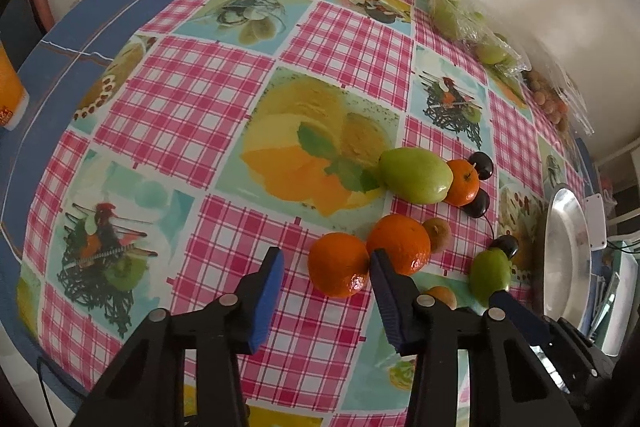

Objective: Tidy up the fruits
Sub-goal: 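Grasp the small tan round fruit with the right tool while the left tool grasps a mandarin orange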

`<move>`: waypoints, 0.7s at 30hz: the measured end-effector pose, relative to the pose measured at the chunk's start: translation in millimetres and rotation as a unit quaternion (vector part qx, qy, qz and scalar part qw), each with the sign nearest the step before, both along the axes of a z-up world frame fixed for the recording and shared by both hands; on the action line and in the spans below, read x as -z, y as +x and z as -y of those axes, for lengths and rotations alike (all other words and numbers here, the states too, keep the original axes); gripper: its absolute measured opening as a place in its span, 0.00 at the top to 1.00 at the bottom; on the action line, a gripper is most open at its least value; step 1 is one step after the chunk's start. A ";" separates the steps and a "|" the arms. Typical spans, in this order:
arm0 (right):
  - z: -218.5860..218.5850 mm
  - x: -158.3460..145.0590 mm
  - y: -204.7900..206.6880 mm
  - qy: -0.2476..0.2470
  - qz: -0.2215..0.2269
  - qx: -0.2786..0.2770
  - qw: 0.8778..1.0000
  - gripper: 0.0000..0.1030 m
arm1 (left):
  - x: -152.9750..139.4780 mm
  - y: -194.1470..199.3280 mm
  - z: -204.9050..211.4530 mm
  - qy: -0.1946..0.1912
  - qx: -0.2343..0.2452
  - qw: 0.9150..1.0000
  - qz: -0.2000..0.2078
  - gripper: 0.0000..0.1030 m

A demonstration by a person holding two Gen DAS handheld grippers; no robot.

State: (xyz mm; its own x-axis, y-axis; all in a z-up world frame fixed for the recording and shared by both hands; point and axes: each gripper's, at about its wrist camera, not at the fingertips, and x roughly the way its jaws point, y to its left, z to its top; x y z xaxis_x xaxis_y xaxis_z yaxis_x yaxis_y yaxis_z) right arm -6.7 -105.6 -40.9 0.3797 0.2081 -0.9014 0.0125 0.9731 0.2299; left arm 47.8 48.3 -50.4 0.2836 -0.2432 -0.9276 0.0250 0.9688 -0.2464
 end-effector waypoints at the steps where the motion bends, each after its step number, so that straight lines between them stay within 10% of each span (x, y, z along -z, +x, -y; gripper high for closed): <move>1: -1.6 1.1 0.5 0.000 -0.002 -0.004 1.000 0.53 | 0.5 -0.4 0.8 0.000 0.003 1.000 -0.001 0.53; 21: -13.8 18.9 10.0 -0.011 -0.026 -0.019 0.999 0.74 | -4.5 -0.4 0.8 0.001 0.008 1.000 0.011 0.66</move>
State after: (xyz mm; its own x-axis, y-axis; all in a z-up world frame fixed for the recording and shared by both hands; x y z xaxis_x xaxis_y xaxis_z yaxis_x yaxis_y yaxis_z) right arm 3.3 -91.8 -59.8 0.3245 0.2013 -0.9242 -0.0136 0.9780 0.2082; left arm 47.3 47.5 -45.9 0.3002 -0.2465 -0.9215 0.0449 0.9686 -0.2445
